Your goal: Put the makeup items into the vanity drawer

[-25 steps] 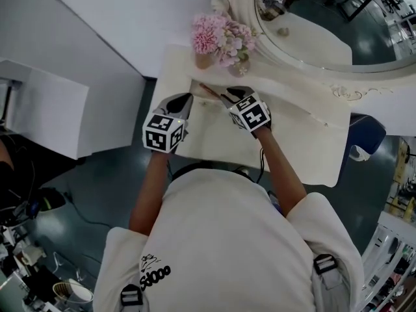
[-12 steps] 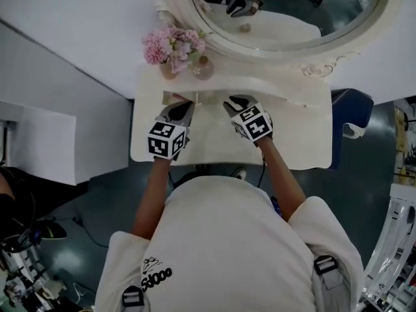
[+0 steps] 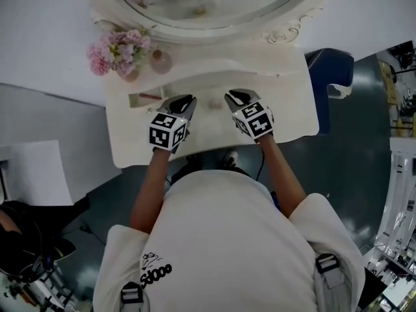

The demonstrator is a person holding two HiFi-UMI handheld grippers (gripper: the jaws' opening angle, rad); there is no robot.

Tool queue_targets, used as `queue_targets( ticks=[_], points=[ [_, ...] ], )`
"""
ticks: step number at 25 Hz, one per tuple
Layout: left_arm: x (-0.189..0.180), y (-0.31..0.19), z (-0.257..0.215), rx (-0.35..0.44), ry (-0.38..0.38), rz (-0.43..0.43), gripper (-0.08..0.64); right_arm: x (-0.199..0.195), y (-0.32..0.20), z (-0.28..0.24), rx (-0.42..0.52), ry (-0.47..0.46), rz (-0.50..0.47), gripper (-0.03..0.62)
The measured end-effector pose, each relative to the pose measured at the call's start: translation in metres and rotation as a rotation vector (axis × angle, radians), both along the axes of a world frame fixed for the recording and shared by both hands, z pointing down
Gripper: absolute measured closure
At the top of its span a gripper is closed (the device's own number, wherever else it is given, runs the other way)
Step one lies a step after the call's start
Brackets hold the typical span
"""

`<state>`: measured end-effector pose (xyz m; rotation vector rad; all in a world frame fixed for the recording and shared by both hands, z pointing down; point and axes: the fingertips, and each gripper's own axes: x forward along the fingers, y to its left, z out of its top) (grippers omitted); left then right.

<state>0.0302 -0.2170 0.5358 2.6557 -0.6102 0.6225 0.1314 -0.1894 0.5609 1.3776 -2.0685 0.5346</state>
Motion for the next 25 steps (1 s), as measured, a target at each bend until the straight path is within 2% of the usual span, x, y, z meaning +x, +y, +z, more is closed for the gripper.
queue_targets(
  ticks=[3,6,9,13,17,20,25],
  points=[
    [0.024,0.009,0.019,-0.024,-0.037,0.067,0.478,0.02,0.016,0.006,-0.013,-0.003,0.054,0.545],
    [0.045,0.021,0.041,-0.043,-0.107,0.159,0.431,0.04,0.034,0.01,-0.026,-0.011,0.119,0.563],
    [0.062,0.031,0.061,-0.038,-0.18,0.258,0.385,0.057,0.05,0.014,-0.033,-0.018,0.178,0.589],
    [0.079,0.037,0.086,-0.027,-0.26,0.35,0.342,0.075,0.067,0.019,-0.048,-0.031,0.235,0.589],
    [0.088,0.034,0.117,-0.001,-0.351,0.412,0.31,0.087,0.079,0.025,-0.066,-0.053,0.286,0.589],
    [0.087,0.033,0.139,-0.034,-0.401,0.435,0.301,0.089,0.087,0.03,-0.075,-0.061,0.312,0.589],
    [0.089,0.033,0.149,-0.1,-0.382,0.415,0.318,0.093,0.097,0.034,-0.084,-0.07,0.341,0.589]
  ],
)
